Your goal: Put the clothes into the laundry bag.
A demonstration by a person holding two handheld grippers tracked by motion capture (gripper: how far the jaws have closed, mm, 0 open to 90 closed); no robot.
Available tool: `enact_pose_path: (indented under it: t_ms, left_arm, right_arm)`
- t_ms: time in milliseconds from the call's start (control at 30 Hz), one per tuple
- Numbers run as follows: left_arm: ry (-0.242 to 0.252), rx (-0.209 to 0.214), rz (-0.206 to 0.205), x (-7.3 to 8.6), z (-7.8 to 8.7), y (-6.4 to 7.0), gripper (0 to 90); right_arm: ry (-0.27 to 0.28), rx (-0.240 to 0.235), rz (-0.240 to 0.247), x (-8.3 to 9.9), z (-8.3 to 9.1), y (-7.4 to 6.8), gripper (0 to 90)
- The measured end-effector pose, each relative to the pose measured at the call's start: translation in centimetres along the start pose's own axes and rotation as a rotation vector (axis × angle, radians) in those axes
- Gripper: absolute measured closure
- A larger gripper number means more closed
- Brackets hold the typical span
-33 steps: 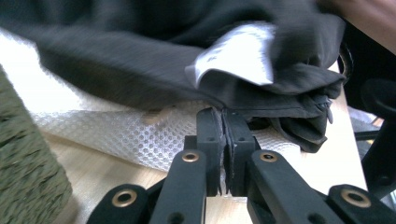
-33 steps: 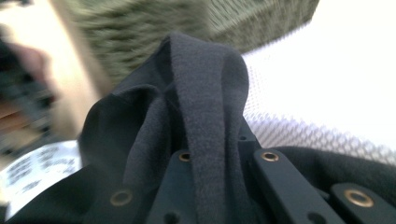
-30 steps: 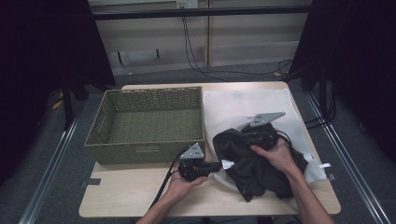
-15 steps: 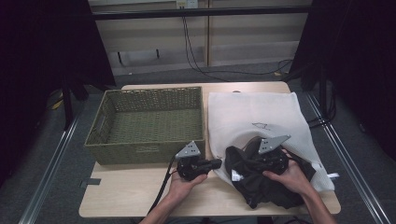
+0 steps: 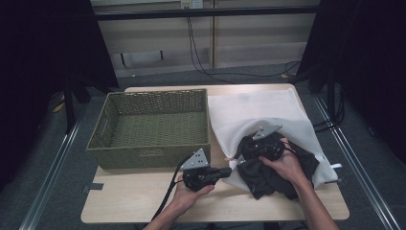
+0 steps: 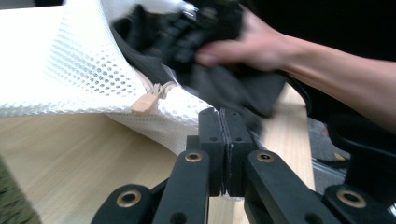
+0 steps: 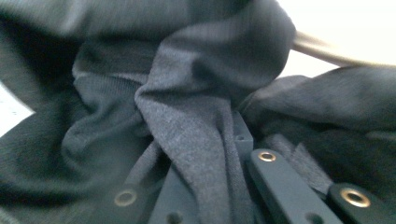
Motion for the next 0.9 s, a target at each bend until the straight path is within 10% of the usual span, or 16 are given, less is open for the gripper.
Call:
enact_pose_path:
  t_ms: [233, 900]
  left_arm:
    - [-0.058, 0.027, -0.026, 1.1, -0.1, 0.1, 89.0]
    - [-0.075, -0.056, 0.037, 2.6, 1.7, -2.6, 82.3]
  right_arm:
    - [0.111, 0.195, -0.173, -1.1, -0.6, 4.3, 87.5]
    - [0.313, -0.034, -0.149, 0.8, 6.6, 0.1, 35.3]
Point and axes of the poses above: each handheld gripper's, and its own axes: z roughly backward along the jaws, x roughly out of its underside, y roughly to its right, the point moved 3 cm from there along -z, roughly forward along the jaws
